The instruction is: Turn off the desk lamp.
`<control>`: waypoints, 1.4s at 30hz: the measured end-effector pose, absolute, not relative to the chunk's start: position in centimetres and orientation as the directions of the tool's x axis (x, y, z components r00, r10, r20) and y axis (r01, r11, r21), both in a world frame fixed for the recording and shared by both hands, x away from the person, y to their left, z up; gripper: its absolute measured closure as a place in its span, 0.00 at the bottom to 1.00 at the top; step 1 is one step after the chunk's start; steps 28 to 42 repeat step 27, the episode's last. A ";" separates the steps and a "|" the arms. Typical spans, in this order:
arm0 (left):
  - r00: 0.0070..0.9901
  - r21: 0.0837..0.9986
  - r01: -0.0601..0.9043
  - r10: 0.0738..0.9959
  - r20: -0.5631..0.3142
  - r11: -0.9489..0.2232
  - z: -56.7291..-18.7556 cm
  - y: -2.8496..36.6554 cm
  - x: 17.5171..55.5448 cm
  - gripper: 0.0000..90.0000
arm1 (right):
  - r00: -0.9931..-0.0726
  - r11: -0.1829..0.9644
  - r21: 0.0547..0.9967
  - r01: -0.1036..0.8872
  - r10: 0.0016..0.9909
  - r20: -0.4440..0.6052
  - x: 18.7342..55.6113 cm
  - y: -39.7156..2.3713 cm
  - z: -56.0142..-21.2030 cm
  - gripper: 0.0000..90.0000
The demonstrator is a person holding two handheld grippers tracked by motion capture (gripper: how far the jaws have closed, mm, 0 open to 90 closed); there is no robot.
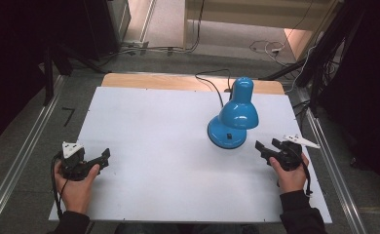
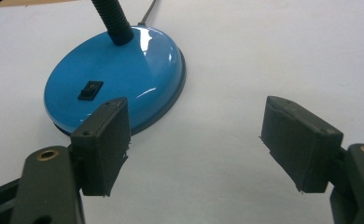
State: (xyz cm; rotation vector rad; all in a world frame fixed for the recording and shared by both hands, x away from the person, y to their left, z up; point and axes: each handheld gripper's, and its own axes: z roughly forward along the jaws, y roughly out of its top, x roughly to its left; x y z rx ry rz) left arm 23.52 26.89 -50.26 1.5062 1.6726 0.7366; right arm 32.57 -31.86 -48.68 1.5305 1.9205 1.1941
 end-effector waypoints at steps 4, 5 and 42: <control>-0.024 0.820 0.555 0.988 -0.155 0.142 -50.3 26.9 23.5 0.13 | -0.310 0.029 0.815 0.578 0.932 0.187 32.0 -32.4 -48.6 0.25; -0.023 0.820 0.555 0.988 -0.155 0.141 -50.3 26.9 23.5 0.13 | -0.306 0.025 0.816 0.578 0.933 0.188 31.9 -32.6 -48.6 0.25; -0.023 0.810 0.571 0.989 -0.147 0.134 -50.6 26.6 23.8 0.13 | -0.164 0.084 0.718 0.690 0.986 0.043 30.4 -36.6 -51.4 0.10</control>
